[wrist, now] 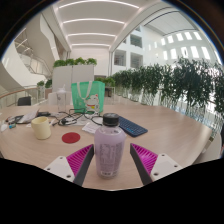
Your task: Pour water
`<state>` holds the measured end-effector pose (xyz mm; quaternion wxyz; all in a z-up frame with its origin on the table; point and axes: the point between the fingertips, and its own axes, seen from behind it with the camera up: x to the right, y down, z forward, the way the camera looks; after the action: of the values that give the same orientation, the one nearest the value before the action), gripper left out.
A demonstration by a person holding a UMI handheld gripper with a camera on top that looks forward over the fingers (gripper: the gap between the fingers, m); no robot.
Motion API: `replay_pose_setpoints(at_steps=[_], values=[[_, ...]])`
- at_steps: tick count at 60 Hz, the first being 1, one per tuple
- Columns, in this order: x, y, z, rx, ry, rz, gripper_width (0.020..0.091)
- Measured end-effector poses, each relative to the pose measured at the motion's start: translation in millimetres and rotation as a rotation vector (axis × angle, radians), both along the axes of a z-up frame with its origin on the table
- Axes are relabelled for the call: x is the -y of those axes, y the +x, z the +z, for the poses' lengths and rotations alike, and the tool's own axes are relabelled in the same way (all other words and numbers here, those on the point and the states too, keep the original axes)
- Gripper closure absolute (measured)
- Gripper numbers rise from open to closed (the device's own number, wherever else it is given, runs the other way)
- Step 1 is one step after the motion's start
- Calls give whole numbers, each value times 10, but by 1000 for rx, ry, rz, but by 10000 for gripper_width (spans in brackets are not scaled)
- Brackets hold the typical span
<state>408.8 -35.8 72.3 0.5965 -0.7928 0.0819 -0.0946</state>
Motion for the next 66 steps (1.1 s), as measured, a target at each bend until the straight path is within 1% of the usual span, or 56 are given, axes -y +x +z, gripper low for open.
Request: replay_pose_setpoints(at_steps=[4,6,8,10,11,16,21,23,27,31,35,36,42,43,45,49,50,52,53,54,55,56,58,60,61,66], values=[[-293,23,-97,-39,17,24,299],[-406,-4,-126,-55,23,47,329],[-493,-43,-162,-60,24,74,399],[-655,-56,-267,-52,11,77,565],[-526,-43,-199,-45,25,70,568],[-520,-1,-170,-23,52,31,591],[-523,83,-196,-68,51,-25,622],[-505,99,-205,-74,37,-34,647],[-573,155,-216,-123,3,-59,661],[-627,235,27,-122,5,-78,660],[-782,345,390,-32,9,-93,660],[-802,418,536,-13,11,-85,661],[-1195,353,1307,187,38,-43,662],[-1296,276,1365,237,41,-40,662],[-1410,181,1673,355,35,-19,662],[-1696,-137,1987,597,9,40,663],[-1838,-255,1922,659,4,49,664],[-1991,-458,1924,789,-20,71,662],[-1995,-528,1985,862,-43,82,663],[-2129,-645,1872,929,-56,87,663],[-2100,-705,1922,1001,-79,107,662],[-2203,-819,1833,1069,-93,119,665],[-2272,-1075,1744,1212,-130,174,662],[-2403,-1336,1544,1343,-152,235,661],[-2461,-1370,1482,1394,-171,285,663],[-2556,-1795,1169,1683,-236,372,662]])
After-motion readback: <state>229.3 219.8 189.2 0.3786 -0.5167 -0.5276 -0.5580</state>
